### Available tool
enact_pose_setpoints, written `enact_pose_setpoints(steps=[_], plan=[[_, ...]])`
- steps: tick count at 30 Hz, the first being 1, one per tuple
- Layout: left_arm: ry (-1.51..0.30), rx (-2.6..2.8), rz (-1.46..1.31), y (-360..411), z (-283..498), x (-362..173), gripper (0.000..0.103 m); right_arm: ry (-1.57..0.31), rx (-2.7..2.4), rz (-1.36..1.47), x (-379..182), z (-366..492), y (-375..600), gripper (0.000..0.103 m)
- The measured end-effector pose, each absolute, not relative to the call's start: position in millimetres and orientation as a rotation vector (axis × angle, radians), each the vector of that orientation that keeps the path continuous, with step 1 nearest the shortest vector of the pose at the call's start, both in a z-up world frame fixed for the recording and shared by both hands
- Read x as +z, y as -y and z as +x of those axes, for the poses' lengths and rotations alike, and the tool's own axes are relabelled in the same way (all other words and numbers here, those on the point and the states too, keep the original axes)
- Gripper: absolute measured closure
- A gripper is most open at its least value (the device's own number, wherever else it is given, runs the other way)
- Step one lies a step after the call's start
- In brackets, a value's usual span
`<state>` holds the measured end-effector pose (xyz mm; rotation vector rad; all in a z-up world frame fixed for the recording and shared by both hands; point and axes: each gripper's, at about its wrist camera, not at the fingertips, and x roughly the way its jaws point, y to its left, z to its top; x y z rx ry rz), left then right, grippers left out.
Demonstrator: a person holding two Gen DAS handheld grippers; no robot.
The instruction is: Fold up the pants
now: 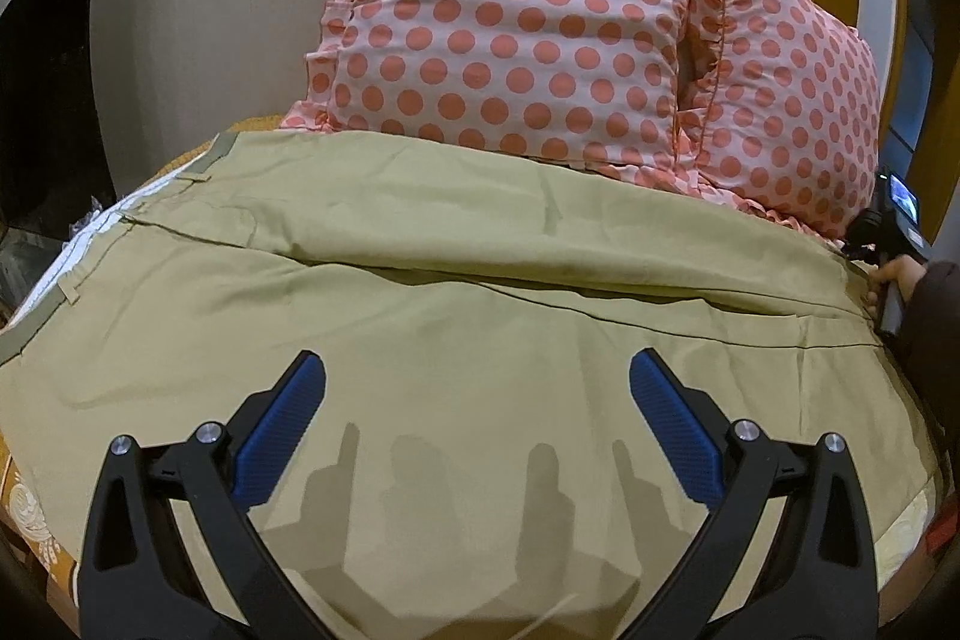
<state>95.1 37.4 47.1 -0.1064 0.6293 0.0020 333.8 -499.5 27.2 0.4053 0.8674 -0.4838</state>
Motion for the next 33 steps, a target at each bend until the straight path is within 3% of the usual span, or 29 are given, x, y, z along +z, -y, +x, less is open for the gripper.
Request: enact_pose_setpoints(steps=[10, 16, 18, 20, 23, 25, 27, 28, 33], plan=[[-0.570, 0.025, -0.147, -45.5, 79.4, 55.2, 0.002, -0.486, -0.104, 0.753, 92.3, 147.7, 512.9, 0.099], [-0.528, 0.024, -0.156, -47.5, 69.7, 71.1, 0.002, -0.593, -0.111, 0.842, 53.7, 65.5, 500.0, 0.097], [-0.516, 0.024, -0.158, -48.9, 69.7, 76.4, 0.002, -0.636, -0.114, 0.897, 43.0, 61.6, 502.7, 0.090], [-0.511, 0.027, -0.164, -52.2, 69.1, 80.4, 0.002, -0.652, -0.121, 0.939, 36.5, 59.9, 507.8, 0.055], [-0.496, 0.044, -0.168, -60.1, 70.9, 87.6, 0.002, -0.642, -0.135, 0.929, 35.3, 57.3, 504.9, 0.051], [-0.507, 0.046, -0.179, -67.1, 79.0, 92.9, 0.002, -0.636, -0.148, 0.922, 33.7, 61.2, 505.1, 0.052], [-0.521, 0.029, -0.200, -74.4, 88.7, 97.1, 0.002, -0.624, -0.155, 0.903, 28.5, 68.4, 507.6, 0.078], [-0.534, 0.014, -0.226, -79.6, 97.5, 100.0, 0.002, -0.621, -0.147, 0.901, 25.4, 72.1, 510.8, 0.102], [-0.586, -0.034, -0.347, -105.3, 152.3, 104.4, 0.002, -0.457, -0.103, 0.914, 43.7, 38.7, 523.5, 0.102]])
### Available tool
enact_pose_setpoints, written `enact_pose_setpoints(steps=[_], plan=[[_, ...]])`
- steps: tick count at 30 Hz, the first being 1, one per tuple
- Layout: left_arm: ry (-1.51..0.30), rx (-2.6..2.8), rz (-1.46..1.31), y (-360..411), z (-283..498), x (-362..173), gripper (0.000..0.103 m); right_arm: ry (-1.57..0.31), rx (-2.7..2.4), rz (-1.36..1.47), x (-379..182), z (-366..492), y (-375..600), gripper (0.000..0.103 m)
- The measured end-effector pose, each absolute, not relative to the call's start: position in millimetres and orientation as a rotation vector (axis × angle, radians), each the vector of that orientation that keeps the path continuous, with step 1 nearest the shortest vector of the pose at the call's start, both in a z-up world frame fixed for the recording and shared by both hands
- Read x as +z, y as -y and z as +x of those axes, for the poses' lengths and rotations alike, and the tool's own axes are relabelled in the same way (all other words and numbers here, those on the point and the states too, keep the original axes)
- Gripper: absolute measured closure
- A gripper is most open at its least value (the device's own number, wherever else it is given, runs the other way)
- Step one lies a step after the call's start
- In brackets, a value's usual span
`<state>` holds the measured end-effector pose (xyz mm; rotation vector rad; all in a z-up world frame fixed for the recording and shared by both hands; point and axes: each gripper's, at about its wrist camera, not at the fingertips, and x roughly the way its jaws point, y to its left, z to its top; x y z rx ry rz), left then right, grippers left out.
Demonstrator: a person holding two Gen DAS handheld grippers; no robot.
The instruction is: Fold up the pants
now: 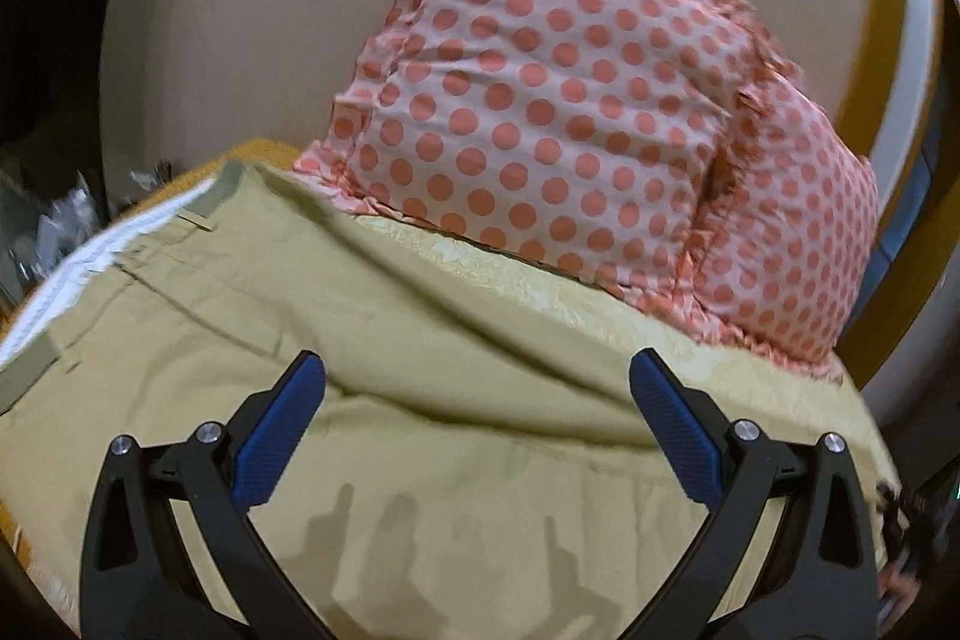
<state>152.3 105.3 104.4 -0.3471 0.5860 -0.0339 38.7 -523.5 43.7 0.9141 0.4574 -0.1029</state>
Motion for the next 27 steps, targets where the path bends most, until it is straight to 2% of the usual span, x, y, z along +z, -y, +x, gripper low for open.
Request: enact_pose_setpoints(steps=[5, 9, 11, 12, 13, 17, 22, 27], plan=[[-0.742, 0.051, -0.379, -119.7, 223.1, 85.5, 0.006, -0.441, -0.079, 0.927, 49.0, 31.5, 525.1, 0.102], [-0.853, 0.077, -0.476, -131.3, 270.0, 59.0, 0.024, -0.438, -0.073, 0.923, 51.5, 34.4, 525.7, 0.102], [-0.887, 0.117, -0.470, -134.0, 291.2, 47.9, 0.040, -0.435, -0.072, 0.920, 52.7, 36.3, 524.6, 0.102], [-0.903, 0.135, -0.465, -136.8, 298.4, 42.8, 0.070, -0.432, -0.070, 0.914, 54.2, 38.1, 524.2, 0.102], [-0.924, 0.131, -0.474, -140.9, 304.7, 36.7, 0.095, -0.429, -0.065, 0.905, 56.2, 39.7, 524.8, 0.102], [-0.837, 0.099, -0.540, -153.3, 270.6, 49.0, 0.096, -0.411, -0.047, 0.884, 65.7, 36.8, 528.3, 0.102], [-0.667, 0.057, -0.433, -149.8, 148.2, 93.7, 0.095, -0.388, -0.085, 0.843, 71.7, 18.4, 537.6, 0.102], [-0.663, 0.105, -0.401, -145.9, 50.2, 71.8, 0.094, -0.459, -0.141, 0.857, 46.3, 3.2, 548.9, 0.102]])
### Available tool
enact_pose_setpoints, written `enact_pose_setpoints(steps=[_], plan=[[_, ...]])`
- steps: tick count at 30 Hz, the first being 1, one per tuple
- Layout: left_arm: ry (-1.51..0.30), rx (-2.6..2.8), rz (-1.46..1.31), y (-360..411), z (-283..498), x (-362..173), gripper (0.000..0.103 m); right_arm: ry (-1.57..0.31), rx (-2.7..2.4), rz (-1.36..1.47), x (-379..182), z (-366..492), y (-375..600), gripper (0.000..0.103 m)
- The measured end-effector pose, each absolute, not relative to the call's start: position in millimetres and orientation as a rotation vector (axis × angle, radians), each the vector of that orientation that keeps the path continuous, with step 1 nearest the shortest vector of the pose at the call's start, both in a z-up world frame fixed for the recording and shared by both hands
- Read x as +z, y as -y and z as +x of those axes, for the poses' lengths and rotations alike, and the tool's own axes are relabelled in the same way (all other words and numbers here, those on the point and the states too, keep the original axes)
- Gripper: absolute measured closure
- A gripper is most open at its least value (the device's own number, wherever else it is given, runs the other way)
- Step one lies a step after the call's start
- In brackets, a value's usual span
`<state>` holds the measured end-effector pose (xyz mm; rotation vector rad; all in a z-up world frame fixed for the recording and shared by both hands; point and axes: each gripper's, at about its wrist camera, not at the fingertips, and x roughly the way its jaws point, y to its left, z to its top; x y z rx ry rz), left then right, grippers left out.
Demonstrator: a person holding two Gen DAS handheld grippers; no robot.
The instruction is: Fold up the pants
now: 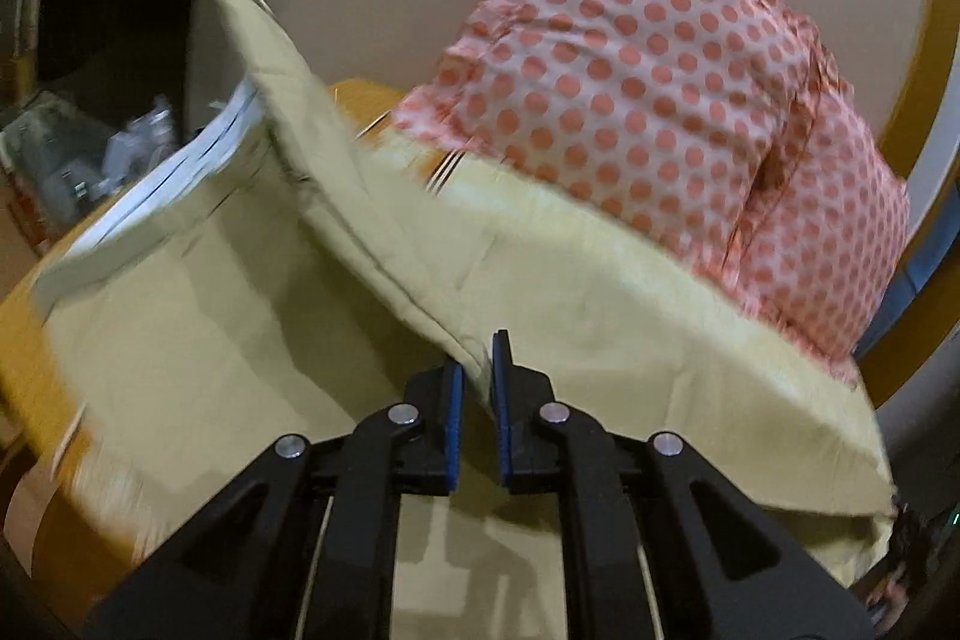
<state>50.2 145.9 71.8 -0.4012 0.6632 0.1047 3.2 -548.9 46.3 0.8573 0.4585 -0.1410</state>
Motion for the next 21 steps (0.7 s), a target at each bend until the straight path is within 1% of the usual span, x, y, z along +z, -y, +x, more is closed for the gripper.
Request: enact_pose_setpoints(steps=[4, 13, 15, 16, 17, 18, 19, 21], plan=[[-0.713, 0.149, -0.404, -137.0, 14.2, 37.8, 0.095, -0.495, -0.174, 0.890, 27.3, -5.4, 555.1, 0.102], [-0.718, 0.150, -0.392, -135.1, -9.1, 19.1, 0.096, -0.532, -0.227, 0.845, 19.4, -19.0, 553.2, 0.101], [-0.708, 0.154, -0.367, -132.3, -12.0, 19.3, 0.089, -0.543, -0.273, 0.803, 24.0, -24.0, 549.6, 0.092], [-0.691, 0.163, -0.358, -131.4, -17.9, 22.4, 0.077, -0.534, -0.290, 0.796, 27.3, -28.7, 549.2, 0.075], [-0.676, 0.173, -0.354, -131.6, -22.8, 26.0, 0.070, -0.499, -0.319, 0.784, 32.1, -37.4, 549.5, 0.047], [-0.657, 0.182, -0.352, -132.1, -28.4, 30.2, 0.053, -0.466, -0.364, 0.765, 36.1, -44.3, 549.3, 0.037], [-0.614, 0.232, -0.340, -133.6, -37.9, 38.3, 0.038, -0.438, -0.409, 0.741, 39.2, -50.2, 549.5, 0.035], [-0.519, 0.307, -0.314, -136.3, -53.4, 51.7, 0.032, -0.446, -0.441, 0.713, 38.5, -51.1, 552.5, 0.035]])
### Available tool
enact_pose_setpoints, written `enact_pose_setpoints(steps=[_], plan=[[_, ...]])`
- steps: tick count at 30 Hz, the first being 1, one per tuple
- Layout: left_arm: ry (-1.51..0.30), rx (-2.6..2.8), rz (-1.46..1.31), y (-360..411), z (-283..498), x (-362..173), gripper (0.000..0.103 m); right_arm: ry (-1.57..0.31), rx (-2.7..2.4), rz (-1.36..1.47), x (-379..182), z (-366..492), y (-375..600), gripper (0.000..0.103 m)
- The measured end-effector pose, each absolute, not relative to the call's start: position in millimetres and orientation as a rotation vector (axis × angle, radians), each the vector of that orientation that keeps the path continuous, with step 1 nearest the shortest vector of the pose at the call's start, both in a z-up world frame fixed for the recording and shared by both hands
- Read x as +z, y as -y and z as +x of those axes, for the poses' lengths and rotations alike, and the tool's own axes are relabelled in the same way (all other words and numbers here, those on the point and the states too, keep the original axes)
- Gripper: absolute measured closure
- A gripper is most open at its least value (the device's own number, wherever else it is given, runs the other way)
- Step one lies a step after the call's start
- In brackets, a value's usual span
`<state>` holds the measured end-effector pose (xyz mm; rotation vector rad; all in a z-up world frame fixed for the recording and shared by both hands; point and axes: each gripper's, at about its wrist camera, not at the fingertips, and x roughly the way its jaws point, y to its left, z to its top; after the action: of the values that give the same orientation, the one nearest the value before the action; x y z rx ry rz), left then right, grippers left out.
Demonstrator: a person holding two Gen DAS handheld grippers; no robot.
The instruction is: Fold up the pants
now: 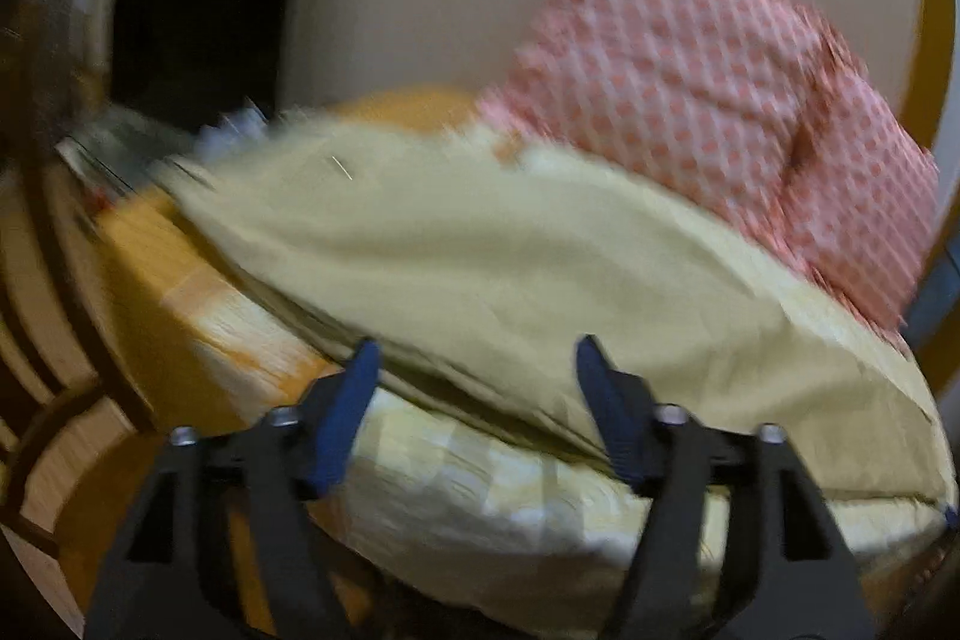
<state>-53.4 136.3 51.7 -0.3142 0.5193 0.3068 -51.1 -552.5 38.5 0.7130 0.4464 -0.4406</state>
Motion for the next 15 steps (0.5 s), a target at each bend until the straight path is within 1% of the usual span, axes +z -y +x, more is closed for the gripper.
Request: enact_pose_setpoints(steps=[2, 3, 4, 5, 6, 7, 8, 11, 12, 13, 14, 15], plan=[[-0.464, 0.331, -0.309, -138.2, -60.4, 61.1, 0.029, -0.461, -0.430, 0.724, 32.4, -47.2, 553.9, 0.038], [-0.445, 0.328, -0.312, -138.6, -61.1, 63.9, 0.025, -0.465, -0.436, 0.700, 32.6, -45.4, 550.6, 0.038], [-0.441, 0.323, -0.306, -137.8, -58.4, 64.8, 0.024, -0.469, -0.415, 0.687, 31.9, -42.6, 546.6, 0.043], [-0.453, 0.317, -0.294, -136.1, -53.5, 63.7, 0.024, -0.476, -0.390, 0.688, 30.1, -40.3, 543.2, 0.051], [-0.464, 0.311, -0.288, -134.9, -49.1, 62.4, 0.024, -0.473, -0.379, 0.674, 29.4, -38.8, 537.6, 0.051], [-0.479, 0.298, -0.283, -132.4, -43.4, 59.1, 0.024, -0.477, -0.350, 0.662, 28.2, -36.2, 531.1, 0.055], [-0.492, 0.283, -0.279, -130.4, -39.0, 55.7, 0.024, -0.486, -0.313, 0.667, 25.6, -33.2, 526.1, 0.062], [-0.529, 0.267, -0.270, -125.7, -27.8, 46.7, 0.023, -0.473, -0.281, 0.640, 24.2, -29.1, 512.2, 0.063], [-0.537, 0.262, -0.268, -124.8, -25.6, 43.7, 0.021, -0.462, -0.272, 0.653, 23.6, -28.3, 512.9, 0.065], [-0.550, 0.257, -0.267, -124.1, -23.0, 39.5, 0.019, -0.446, -0.260, 0.674, 22.8, -27.8, 515.6, 0.073], [-0.555, 0.256, -0.268, -123.8, -21.8, 37.4, 0.018, -0.428, -0.251, 0.689, 21.5, -25.2, 519.5, 0.087], [-0.564, 0.252, -0.271, -123.9, -20.1, 34.4, 0.017, -0.420, -0.255, 0.684, 20.3, -21.7, 522.4, 0.093]])
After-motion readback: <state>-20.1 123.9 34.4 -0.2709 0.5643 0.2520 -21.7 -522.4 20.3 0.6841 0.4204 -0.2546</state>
